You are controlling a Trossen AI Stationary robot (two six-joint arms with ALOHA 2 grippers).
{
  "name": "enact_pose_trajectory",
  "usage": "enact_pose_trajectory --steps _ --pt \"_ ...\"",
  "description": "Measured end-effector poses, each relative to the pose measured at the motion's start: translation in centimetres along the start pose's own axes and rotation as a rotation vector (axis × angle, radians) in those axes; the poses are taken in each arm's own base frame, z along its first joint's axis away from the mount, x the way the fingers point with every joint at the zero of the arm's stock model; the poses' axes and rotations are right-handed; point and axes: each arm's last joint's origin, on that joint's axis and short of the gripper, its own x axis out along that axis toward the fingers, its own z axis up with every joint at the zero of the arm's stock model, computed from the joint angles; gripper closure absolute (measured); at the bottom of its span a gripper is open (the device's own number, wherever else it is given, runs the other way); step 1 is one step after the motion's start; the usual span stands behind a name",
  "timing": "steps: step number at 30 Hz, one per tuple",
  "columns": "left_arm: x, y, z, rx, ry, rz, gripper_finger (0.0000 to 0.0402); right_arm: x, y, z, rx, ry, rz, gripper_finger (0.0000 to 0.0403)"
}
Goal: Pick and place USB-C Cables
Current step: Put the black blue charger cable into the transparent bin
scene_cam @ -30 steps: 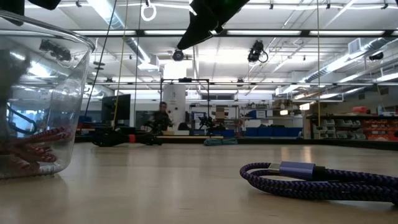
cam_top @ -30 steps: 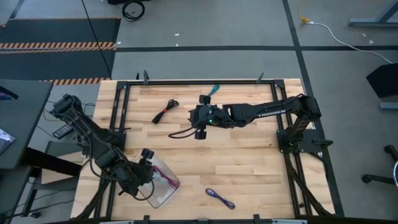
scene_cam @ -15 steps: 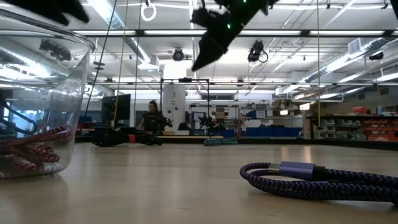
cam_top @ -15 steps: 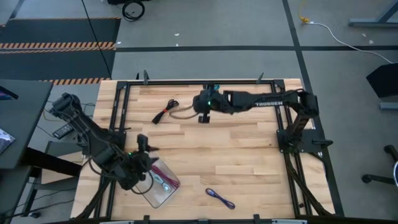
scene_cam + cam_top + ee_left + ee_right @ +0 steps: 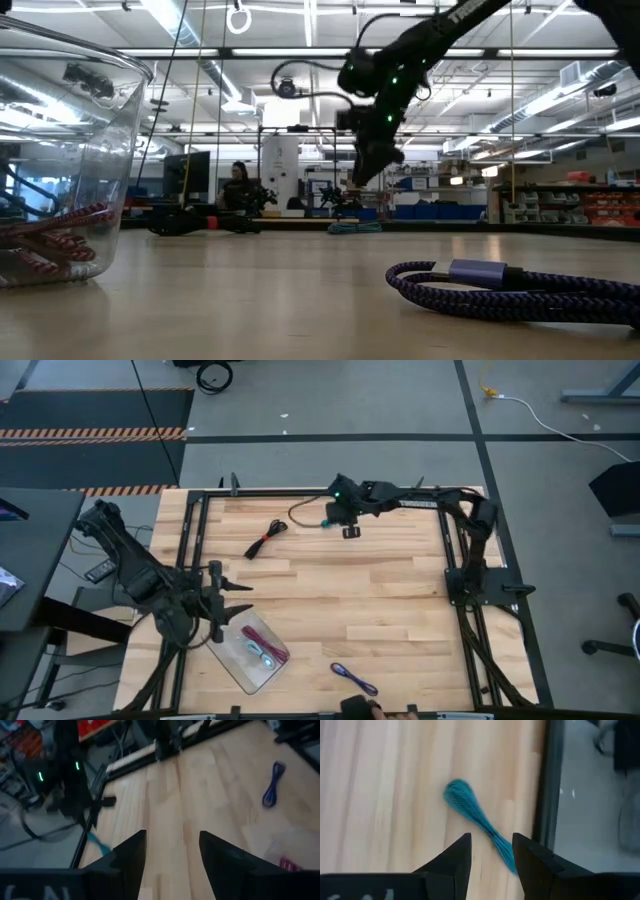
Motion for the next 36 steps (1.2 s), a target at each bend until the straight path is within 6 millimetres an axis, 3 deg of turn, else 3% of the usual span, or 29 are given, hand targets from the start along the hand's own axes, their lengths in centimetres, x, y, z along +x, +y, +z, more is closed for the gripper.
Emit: enact_pose_trajectory --steps 6,12,22,30,33,36 --pt "0.5 0.3 0.1 -0.026 0.005 0.019 0.0214 4.0 1.2 -0.6 -0.236 0.111 0.027 0.0254" --pt "0.6 0.2 0.1 -0.08 0.01 0.009 0.0214 6.4 0.4 -1.4 -0.226 0.122 -0.018 0.0254" --pt "0.6 0.1 0.2 -0.142 0.004 0.006 0.0214 6.8 -2.4 -3.7 -0.091 0.046 0.013 0.0254" --pt "0.6 0.1 0.5 -0.128 -0.015 0.004 0.0214 8.5 -2.3 -4.7 0.001 0.043 0.086 0.0257" --pt "0.6 0.1 0.5 -0.139 -0.015 0.004 0.0214 9.1 -2.0 -4.9 0.023 0.076 0.095 0.0281" --pt "0.6 0.1 0.4 -0.161 -0.013 0.004 0.0214 8.1 -1.7 -4.2 0.036 0.079 0.075 0.0339"
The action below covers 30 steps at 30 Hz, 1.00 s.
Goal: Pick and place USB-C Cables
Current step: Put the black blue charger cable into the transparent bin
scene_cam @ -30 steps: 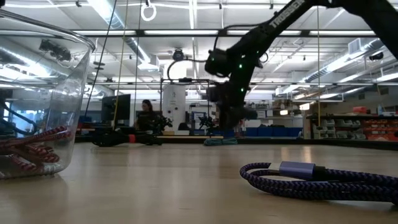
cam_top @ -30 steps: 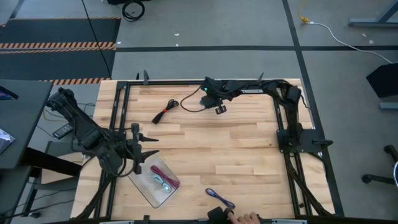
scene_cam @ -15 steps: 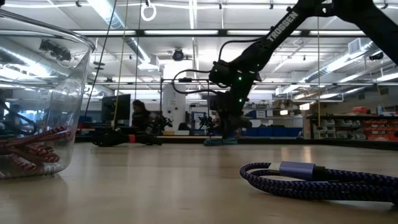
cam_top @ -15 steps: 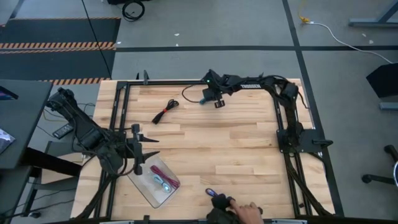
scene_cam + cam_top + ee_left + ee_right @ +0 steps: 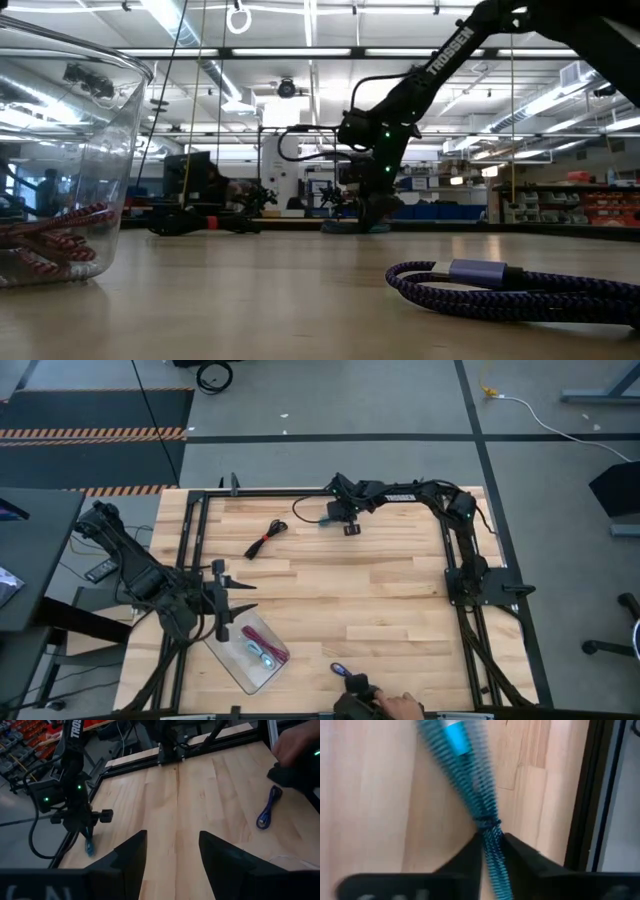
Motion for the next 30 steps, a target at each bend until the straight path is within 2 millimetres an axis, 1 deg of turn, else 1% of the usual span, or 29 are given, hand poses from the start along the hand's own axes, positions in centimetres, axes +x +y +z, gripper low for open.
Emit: enact_pose_trajectory --steps 2,3,6,9,11,14,16,19,21,23,26,28,30 --pt "0.0 0.0 0.0 -0.018 0.002 0.0 0.0214 -1.3 0.6 0.3 -0.011 0.001 0.024 0.0381" --pt "0.0 0.0 0.0 -0.022 0.001 0.0 0.0214 -2.2 0.8 0.7 -0.019 -0.01 0.026 0.0387" --pt "0.0 0.0 0.0 -0.025 0.002 0.001 0.0214 -5.5 1.2 2.5 0.003 -0.105 -0.014 0.0388" --pt "0.0 0.0 0.0 -0.033 0.001 0.008 0.0214 -8.5 2.4 4.0 0.006 -0.176 -0.028 0.0395" --pt "0.0 0.0 0.0 -0.04 -0.001 0.014 0.0214 -11.0 3.4 5.4 0.001 -0.261 -0.048 0.0396" --pt "0.0 0.1 0.0 -0.036 -0.006 0.035 0.0214 -15.4 5.5 7.8 -0.028 -0.458 -0.067 0.0396" --pt "0.0 0.2 -0.1 -0.031 -0.008 0.055 0.0214 -18.0 7.3 9.2 -0.07 -0.585 -0.053 0.0396" --pt "0.0 0.3 -0.1 -0.026 -0.01 0.08 0.0214 -21.9 10.1 10.8 -0.14 -0.779 -0.04 0.0396" --pt "0.0 0.3 -0.1 -0.025 -0.01 0.082 0.0214 -23.9 12.1 11.7 -0.179 -0.878 -0.034 0.0396" --pt "0.0 0.3 -0.1 -0.025 -0.01 0.083 0.0214 -24.9 14.1 12.3 -0.218 -0.934 -0.009 0.0396" --pt "0.0 0.3 -0.1 -0.022 -0.013 0.095 0.0214 -25.7 16.7 13.2 -0.266 -0.993 0.026 0.0396" --pt "0.0 0.3 0.0 -0.025 -0.02 0.101 0.0214 -25.6 18.0 13.8 -0.278 -1.02 0.032 0.0396" --pt "0.2 0.2 0.3 -0.027 -0.035 0.096 0.0214 -24.9 19.1 14.4 -0.288 -1.009 0.033 0.0396"
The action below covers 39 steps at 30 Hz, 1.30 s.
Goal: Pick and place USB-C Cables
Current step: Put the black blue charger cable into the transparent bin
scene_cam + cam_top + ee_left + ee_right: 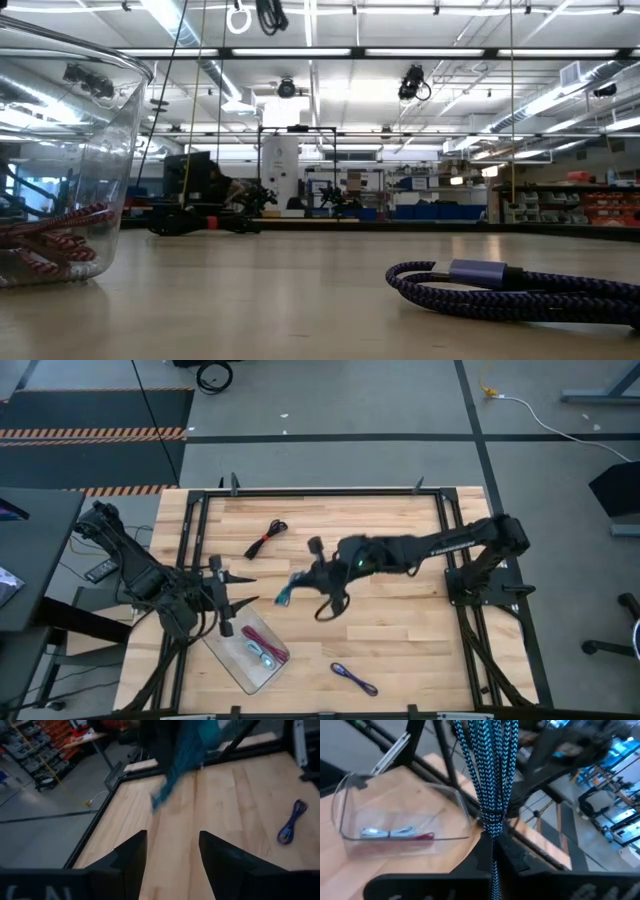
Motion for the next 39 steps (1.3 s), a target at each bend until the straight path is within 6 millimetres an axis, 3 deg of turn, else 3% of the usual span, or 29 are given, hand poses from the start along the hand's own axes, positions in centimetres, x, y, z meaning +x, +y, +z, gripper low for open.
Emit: enact_pose_trajectory --steps 5,12,18,29,34,39 --pt "2.2 -2.2 0.3 0.109 0.011 -0.102 0.0199 2.1 0.6 -0.9 -0.008 -0.009 -0.019 0.0396" --pt "5.4 -3.7 -0.8 0.209 0.078 0.031 0.0137 2.6 0.0 -1.8 0.03 0.004 -0.018 0.0398" --pt "5.9 -3.4 -0.2 0.169 0.038 0.073 0.011 2.6 0.1 -1.8 0.045 0.001 0.0 0.0401" --pt "5.9 -3.6 1.3 0.139 -0.06 0.069 0.0109 2.6 0.5 -2.0 0.064 0.03 0.024 0.0401" --pt "6.0 -3.5 1.1 0.134 -0.048 0.059 0.0156 2.6 0.4 -2.1 0.095 0.036 0.025 0.0386" --pt "5.9 -3.7 0.6 0.142 -0.017 0.026 0.0303 2.5 -0.1 -2.8 0.172 0.07 0.023 0.0354"
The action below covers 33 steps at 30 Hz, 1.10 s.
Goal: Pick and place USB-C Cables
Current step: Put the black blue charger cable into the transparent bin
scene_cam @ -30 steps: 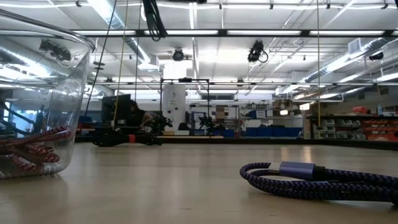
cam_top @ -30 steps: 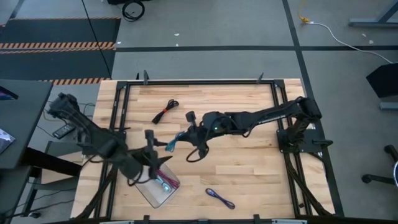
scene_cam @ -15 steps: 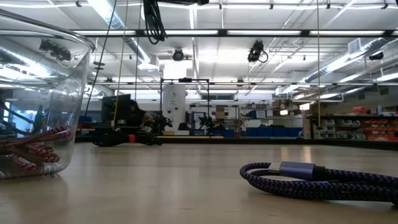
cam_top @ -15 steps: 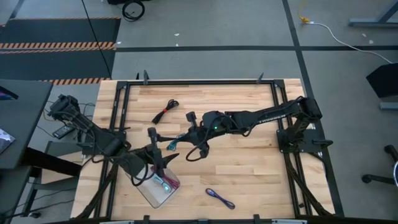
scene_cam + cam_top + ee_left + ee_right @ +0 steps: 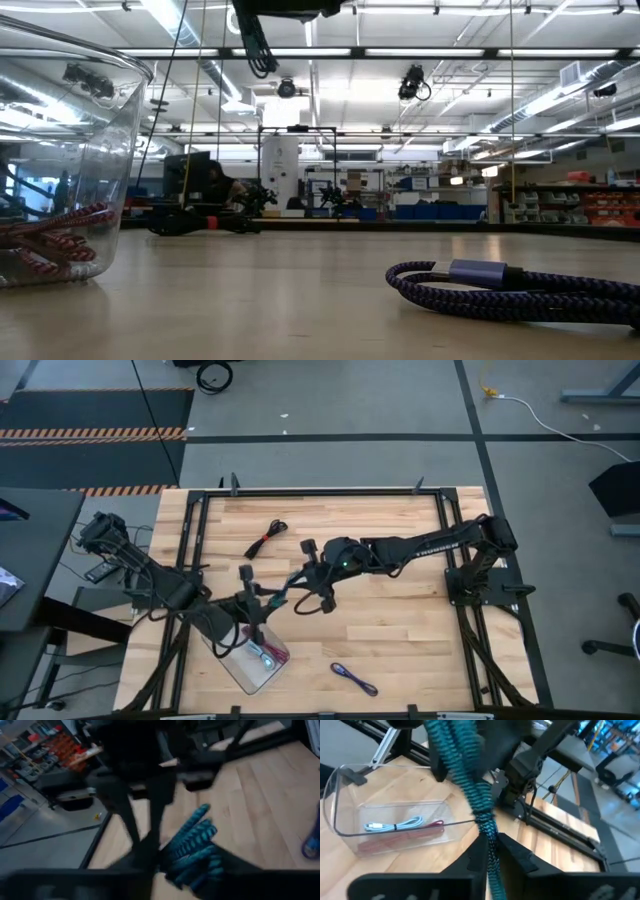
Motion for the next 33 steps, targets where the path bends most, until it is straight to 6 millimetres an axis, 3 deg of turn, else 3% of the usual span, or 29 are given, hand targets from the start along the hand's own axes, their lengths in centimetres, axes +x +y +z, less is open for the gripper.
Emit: enact_pose_trajectory --steps 2,8,12,16,19,24,27,33 --pt "0.0 -0.1 -0.3 -0.005 0.02 -0.034 0.0365 0.0 -0.2 -0.1 0.02 0.004 -0.006 0.0345" --pt "-0.1 -0.1 -1.3 -0.039 0.094 -0.041 0.0368 -0.1 -0.8 -1.3 0.056 0.112 -0.035 0.0333" --pt "-0.7 -0.4 -1.7 -0.065 0.122 -0.065 0.0368 -0.5 -0.6 -2.6 0.215 0.241 -0.005 0.0328" --pt "-2.6 -0.4 -1.1 -0.133 0.123 -0.213 0.0368 -1.4 0.8 -4.6 0.433 0.461 0.195 0.0324" --pt "-4.6 -0.3 0.8 -0.228 0.151 -0.39 0.0368 -2.4 2.3 -5.6 0.562 0.634 0.332 0.0324" --pt "-7.8 -0.7 2.2 -0.269 0.257 -0.628 0.0368 -2.9 4.4 -5.3 0.59 0.742 0.348 0.0323" --pt "-8.3 -1.1 1.0 -0.21 0.359 -0.64 0.0368 -2.8 5.3 -4.8 0.567 0.719 0.362 0.0324" --pt "-7.2 -1.4 -2.6 -0.112 0.605 -0.451 0.0345 -2.6 5.9 -4.3 0.548 0.686 0.374 0.0323"
